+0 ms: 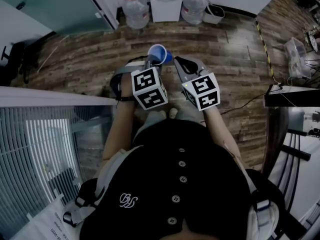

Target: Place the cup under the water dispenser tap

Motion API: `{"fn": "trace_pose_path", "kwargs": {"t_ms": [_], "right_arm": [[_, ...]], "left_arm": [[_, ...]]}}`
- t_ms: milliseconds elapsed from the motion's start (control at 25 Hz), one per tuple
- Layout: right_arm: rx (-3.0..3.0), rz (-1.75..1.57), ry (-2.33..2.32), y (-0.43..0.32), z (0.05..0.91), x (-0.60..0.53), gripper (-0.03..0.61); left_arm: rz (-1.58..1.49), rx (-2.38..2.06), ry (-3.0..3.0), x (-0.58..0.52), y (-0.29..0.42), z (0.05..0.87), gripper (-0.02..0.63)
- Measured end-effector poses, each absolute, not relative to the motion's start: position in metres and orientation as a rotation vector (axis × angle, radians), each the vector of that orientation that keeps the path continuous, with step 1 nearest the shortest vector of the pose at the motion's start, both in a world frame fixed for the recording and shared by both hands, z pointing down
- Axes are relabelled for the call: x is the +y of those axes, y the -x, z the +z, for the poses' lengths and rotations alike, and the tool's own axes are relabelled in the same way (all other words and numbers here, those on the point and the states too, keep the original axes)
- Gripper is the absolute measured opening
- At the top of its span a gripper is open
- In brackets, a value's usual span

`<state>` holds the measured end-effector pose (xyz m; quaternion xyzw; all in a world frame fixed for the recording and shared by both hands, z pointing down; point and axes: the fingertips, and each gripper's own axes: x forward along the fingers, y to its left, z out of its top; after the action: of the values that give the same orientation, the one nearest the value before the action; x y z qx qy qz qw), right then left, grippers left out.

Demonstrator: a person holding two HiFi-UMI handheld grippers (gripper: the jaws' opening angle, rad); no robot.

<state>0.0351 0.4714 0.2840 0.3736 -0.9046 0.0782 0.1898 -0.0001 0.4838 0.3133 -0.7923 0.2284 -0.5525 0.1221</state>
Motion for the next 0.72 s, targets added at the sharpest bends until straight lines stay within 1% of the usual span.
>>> {"fn": "trace_pose_path", "kwargs": {"t_ms": [720], "right_arm": [[-2.563, 0.298, -1.011, -0.068, 0.307, 0.431, 0.0]], "left_arm": [[-1.633, 0.758, 2.379, 0.446, -0.023, 0.33, 0.025]]}}
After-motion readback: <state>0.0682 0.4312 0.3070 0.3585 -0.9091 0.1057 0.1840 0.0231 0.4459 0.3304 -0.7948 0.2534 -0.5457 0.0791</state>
